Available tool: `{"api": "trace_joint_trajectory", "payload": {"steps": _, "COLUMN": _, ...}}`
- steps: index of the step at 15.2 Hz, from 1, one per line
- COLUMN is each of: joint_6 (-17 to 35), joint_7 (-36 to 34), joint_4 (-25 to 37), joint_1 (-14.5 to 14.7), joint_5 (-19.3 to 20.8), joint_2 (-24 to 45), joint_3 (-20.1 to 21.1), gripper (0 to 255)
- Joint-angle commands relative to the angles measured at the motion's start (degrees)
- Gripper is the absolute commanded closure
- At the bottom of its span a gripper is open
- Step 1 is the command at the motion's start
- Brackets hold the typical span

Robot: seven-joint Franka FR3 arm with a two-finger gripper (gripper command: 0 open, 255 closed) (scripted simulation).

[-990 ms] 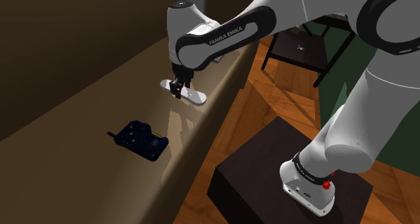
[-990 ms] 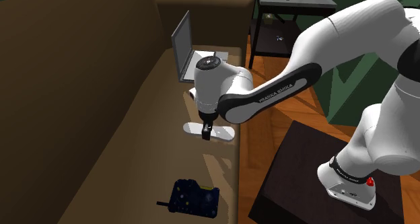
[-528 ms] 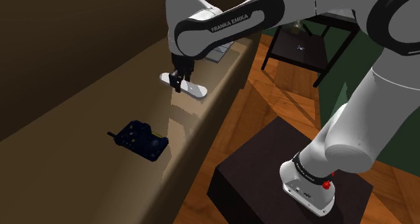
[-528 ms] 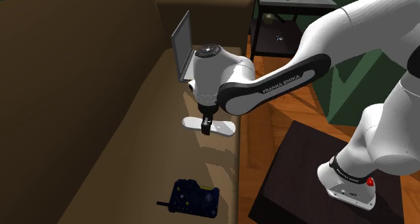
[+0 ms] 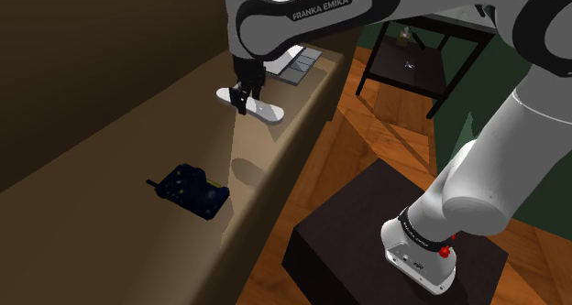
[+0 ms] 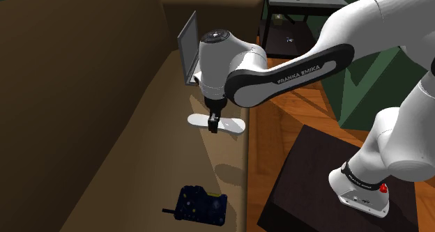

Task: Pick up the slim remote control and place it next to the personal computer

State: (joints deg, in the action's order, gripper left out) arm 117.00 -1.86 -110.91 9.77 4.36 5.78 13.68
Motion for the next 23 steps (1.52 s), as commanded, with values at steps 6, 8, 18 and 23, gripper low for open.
{"api": "trace_joint_trajectory", "payload": {"steps": 6, "joint_6": -5.14, "joint_7": 0.49, "joint_4": 3.68, "joint_1": -0.02, "joint_5": -0.55, "joint_2": -1.51, "joint_3": 0.07, "gripper": 255}}
{"api": "trace_joint_trajectory", "payload": {"steps": 8, "joint_6": -6.61, "joint_7": 0.61, "joint_4": 4.88, "joint_1": -0.03, "joint_5": -0.66, "joint_2": -1.80, "joint_3": 0.07, "gripper": 255}}
{"api": "trace_joint_trajectory", "payload": {"steps": 18, "joint_6": -14.15, "joint_7": 1.06, "joint_4": 11.76, "joint_1": 0.00, "joint_5": -0.96, "joint_2": -2.49, "joint_3": 0.12, "gripper": 255}}
{"api": "trace_joint_trajectory", "payload": {"steps": 23, "joint_6": -18.03, "joint_7": 1.19, "joint_4": 15.79, "joint_1": 0.05, "joint_5": -0.97, "joint_2": -2.34, "joint_3": 0.16, "gripper": 255}}
